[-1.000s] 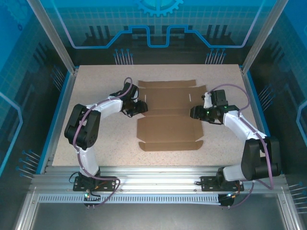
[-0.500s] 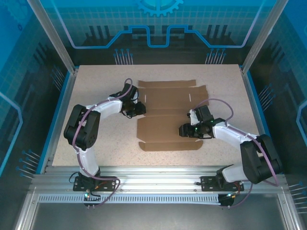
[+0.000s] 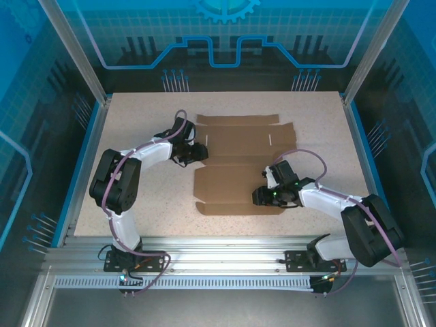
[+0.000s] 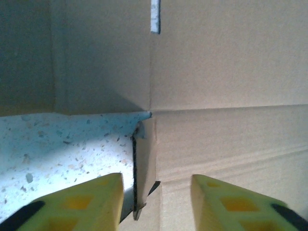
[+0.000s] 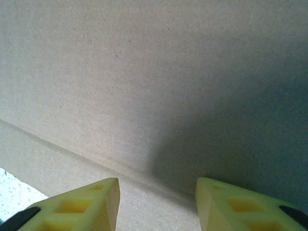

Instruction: Fold the paper box

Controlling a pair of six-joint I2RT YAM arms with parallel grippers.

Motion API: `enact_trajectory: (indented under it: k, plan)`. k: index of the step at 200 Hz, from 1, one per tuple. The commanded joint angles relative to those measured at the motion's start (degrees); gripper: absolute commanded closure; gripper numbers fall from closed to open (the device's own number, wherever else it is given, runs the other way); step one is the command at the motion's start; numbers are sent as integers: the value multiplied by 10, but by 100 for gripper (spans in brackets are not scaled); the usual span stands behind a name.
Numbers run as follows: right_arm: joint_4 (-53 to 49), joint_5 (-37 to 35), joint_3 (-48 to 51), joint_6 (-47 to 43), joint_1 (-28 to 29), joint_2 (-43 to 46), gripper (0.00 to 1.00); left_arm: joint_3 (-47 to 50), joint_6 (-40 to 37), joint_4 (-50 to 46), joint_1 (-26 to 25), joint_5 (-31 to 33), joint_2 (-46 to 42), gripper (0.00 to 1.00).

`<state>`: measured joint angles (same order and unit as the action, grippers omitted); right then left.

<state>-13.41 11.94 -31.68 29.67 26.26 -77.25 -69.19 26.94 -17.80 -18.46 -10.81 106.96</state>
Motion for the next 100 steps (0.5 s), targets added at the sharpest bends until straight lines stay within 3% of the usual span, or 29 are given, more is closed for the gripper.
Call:
enact_trajectory:
  k: [1, 100]
  plan:
    - [1, -16, 4, 9, 16, 1, 53, -2, 0, 18, -8, -22, -15, 53]
    - [5, -33, 12, 20, 36, -4, 52, -55, 8, 28, -54, -51, 35, 48]
